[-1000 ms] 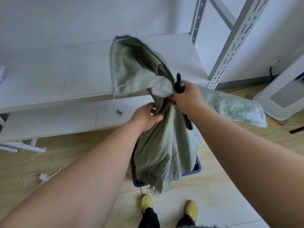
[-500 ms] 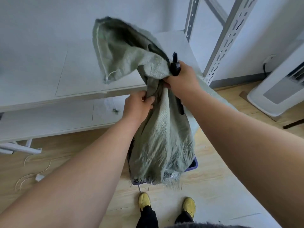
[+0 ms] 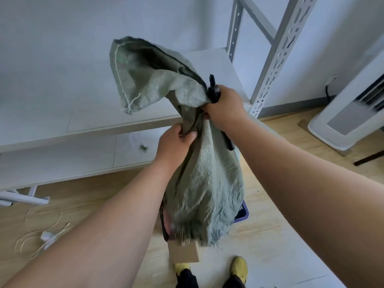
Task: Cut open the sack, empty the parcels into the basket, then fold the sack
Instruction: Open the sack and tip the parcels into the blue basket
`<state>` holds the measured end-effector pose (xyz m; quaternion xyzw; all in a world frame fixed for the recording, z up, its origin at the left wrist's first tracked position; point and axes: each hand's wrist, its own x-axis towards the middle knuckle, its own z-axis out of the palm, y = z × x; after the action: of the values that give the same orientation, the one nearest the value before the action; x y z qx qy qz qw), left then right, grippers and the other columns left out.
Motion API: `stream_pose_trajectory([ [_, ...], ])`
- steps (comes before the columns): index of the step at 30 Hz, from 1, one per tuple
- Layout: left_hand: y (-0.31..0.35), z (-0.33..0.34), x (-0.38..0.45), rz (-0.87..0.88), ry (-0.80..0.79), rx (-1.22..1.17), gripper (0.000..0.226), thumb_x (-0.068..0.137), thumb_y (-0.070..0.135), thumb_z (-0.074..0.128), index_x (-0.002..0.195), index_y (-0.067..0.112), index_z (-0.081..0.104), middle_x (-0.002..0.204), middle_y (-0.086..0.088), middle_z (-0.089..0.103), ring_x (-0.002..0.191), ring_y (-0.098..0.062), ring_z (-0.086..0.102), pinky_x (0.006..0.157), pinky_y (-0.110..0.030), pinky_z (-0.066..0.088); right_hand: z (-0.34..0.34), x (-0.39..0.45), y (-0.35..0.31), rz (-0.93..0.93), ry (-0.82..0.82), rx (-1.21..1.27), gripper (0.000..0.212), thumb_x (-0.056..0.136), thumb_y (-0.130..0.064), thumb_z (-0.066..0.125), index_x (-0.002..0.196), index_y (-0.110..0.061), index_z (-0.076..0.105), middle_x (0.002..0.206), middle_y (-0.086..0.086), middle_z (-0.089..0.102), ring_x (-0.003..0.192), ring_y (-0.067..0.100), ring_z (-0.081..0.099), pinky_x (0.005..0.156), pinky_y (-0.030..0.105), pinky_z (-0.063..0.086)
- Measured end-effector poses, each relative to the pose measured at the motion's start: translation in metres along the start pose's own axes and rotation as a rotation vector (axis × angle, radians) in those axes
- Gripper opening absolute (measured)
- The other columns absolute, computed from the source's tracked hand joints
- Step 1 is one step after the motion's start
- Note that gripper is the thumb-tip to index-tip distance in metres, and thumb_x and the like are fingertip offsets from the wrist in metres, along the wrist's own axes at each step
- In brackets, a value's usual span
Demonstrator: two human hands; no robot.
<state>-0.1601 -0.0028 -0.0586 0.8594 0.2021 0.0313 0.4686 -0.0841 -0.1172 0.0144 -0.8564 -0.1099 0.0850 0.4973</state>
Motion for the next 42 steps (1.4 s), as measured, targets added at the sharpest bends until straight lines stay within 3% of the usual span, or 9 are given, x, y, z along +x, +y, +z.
stream_pose_trajectory([
  [3, 0.003, 0.005, -0.006, -0.005, -0.087, -0.081, 0.043, 0.078, 0.041, 0.074, 0.110, 0.025, 0.050, 0.098, 0.016, 0.061, 0.087, 0.006, 0.057, 0.069, -0.009, 0.043, 0.004, 0.000, 0.005, 0.006, -0.065, 0.013, 0.013, 0.074, -0.004, 0.061, 0.077, -0.016, 0.060, 0.084, 0.015, 0.070, 0.083, 0.034, 0.069, 0.079, 0.051, 0.056],
  [10, 0.001, 0.005, 0.007, -0.205, 0.214, -0.303, 0.035, 0.086, 0.036, 0.066, 0.111, 0.012, 0.064, 0.104, -0.006, 0.069, 0.101, -0.026, 0.063, 0.089, -0.037, 0.051, -0.004, -0.006, 0.022, -0.023, -0.200, 0.003, 0.052, 0.072, -0.028, 0.083, 0.119, -0.019, 0.063, 0.106, -0.006, 0.061, 0.096, 0.007, 0.058, 0.081, 0.015, 0.041],
  [14, -0.002, 0.000, 0.012, -0.273, 0.182, -0.398, 0.041, 0.082, 0.040, 0.069, 0.112, 0.014, 0.066, 0.105, -0.001, 0.070, 0.098, -0.022, 0.065, 0.095, -0.041, 0.051, -0.007, -0.012, 0.061, 0.145, -0.181, -0.304, 0.088, 0.065, -0.046, 0.084, 0.140, -0.020, 0.045, 0.135, 0.006, 0.042, 0.116, 0.022, 0.052, 0.102, 0.030, 0.042],
  [18, 0.000, 0.005, 0.008, -0.313, 0.084, -0.498, 0.044, 0.076, 0.044, 0.071, 0.110, 0.016, 0.067, 0.106, 0.000, 0.071, 0.101, -0.021, 0.066, 0.097, -0.044, 0.050, 0.011, -0.032, 0.084, 0.242, -0.308, -0.267, 0.103, 0.058, -0.054, 0.084, 0.142, -0.015, 0.041, 0.141, 0.004, 0.030, 0.128, 0.024, 0.042, 0.110, 0.031, 0.032],
  [23, 0.009, 0.007, 0.007, -0.278, -0.016, -0.570, 0.019, 0.083, 0.033, 0.070, 0.100, 0.023, 0.069, 0.100, 0.004, 0.073, 0.092, -0.015, 0.068, 0.085, -0.035, 0.052, 0.021, -0.032, 0.095, 0.191, -0.028, -0.190, 0.050, 0.075, -0.036, 0.078, 0.117, -0.013, 0.064, 0.122, 0.002, 0.052, 0.104, 0.017, 0.054, 0.084, 0.020, 0.037],
  [26, 0.012, 0.003, 0.006, -0.225, 0.010, -0.612, 0.042, 0.072, 0.045, 0.075, 0.106, 0.023, 0.067, 0.108, 0.005, 0.072, 0.102, -0.016, 0.067, 0.097, -0.040, 0.050, 0.014, -0.023, 0.086, 0.213, 0.042, -0.023, 0.022, 0.086, -0.022, 0.066, 0.106, -0.014, 0.065, 0.098, 0.002, 0.064, 0.094, 0.022, 0.060, 0.074, 0.025, 0.039],
  [31, 0.017, 0.000, 0.003, -0.160, 0.066, -0.681, 0.065, 0.056, 0.056, 0.078, 0.113, 0.031, 0.063, 0.118, 0.011, 0.068, 0.113, -0.013, 0.061, 0.104, -0.041, 0.044, 0.001, -0.011, 0.050, 0.134, 0.082, 0.214, 0.010, 0.087, -0.017, 0.059, 0.091, -0.025, 0.058, 0.084, -0.002, 0.063, 0.082, 0.021, 0.060, 0.082, 0.040, 0.051],
  [39, 0.038, -0.004, 0.010, -0.142, 0.236, -0.788, 0.043, 0.063, 0.046, 0.076, 0.098, 0.023, 0.068, 0.101, 0.004, 0.074, 0.097, -0.015, 0.069, 0.088, -0.036, 0.055, -0.004, -0.010, 0.012, -0.015, 0.085, 0.339, 0.007, 0.088, -0.017, 0.060, 0.095, -0.018, 0.058, 0.077, -0.003, 0.061, 0.066, 0.008, 0.055, 0.061, 0.017, 0.047],
  [42, 0.041, -0.010, 0.013, -0.202, 0.221, -0.756, 0.048, 0.064, 0.044, 0.079, 0.103, 0.018, 0.069, 0.098, 0.003, 0.074, 0.093, -0.016, 0.071, 0.081, -0.033, 0.056, -0.001, -0.007, 0.014, 0.045, 0.094, 0.233, 0.009, 0.088, -0.017, 0.058, 0.096, -0.014, 0.056, 0.084, 0.004, 0.061, 0.075, 0.015, 0.056, 0.066, 0.026, 0.044],
])
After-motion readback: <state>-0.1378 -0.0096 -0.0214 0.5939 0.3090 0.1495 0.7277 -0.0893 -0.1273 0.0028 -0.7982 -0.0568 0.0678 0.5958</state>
